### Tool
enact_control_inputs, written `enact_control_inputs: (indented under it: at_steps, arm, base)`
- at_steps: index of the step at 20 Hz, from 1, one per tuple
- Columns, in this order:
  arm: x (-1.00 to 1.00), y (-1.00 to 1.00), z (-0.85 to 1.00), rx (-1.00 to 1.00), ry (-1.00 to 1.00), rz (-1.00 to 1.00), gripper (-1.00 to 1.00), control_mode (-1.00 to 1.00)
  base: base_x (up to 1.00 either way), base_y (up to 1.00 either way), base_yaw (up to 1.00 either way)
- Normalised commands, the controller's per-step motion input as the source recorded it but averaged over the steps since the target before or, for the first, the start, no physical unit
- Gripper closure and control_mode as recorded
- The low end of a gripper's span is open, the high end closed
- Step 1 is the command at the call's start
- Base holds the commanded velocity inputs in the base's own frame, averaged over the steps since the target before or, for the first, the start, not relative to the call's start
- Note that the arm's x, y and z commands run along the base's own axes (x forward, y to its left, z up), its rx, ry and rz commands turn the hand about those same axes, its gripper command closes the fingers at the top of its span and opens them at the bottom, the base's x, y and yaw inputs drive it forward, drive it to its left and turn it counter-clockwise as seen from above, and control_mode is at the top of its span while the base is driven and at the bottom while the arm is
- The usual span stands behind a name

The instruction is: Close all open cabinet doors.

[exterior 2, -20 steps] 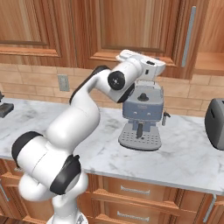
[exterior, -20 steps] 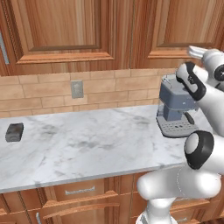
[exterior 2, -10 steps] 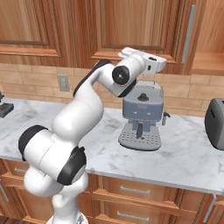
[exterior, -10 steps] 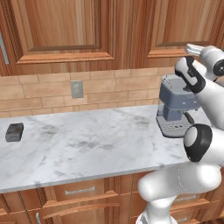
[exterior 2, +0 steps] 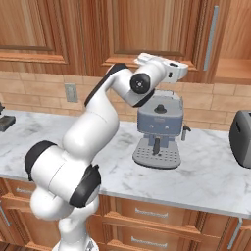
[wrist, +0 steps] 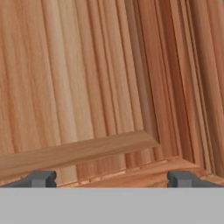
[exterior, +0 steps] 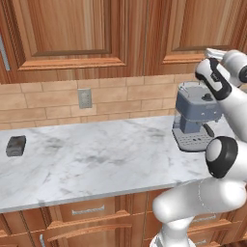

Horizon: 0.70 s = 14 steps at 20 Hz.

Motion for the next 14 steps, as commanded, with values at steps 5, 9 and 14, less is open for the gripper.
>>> enact_control_inputs:
  at_steps: [5, 9, 14]
  arm:
    - [-0.31, 0.00, 0.01, 0.00, 0.09, 0.00, -1.00, -1.00]
    - [-0.66, 0.00, 0.16, 0.00, 0.13, 0.00, -1.00, -1.00]
    - [-0.56, 0.00, 0.42, 0.00, 0.21, 0.00, -1.00, -1.00]
  base:
    - [0.00, 0.00, 0.00]
    - [0.00, 0.00, 0.00]
    - [0.00, 0.00, 0.00]
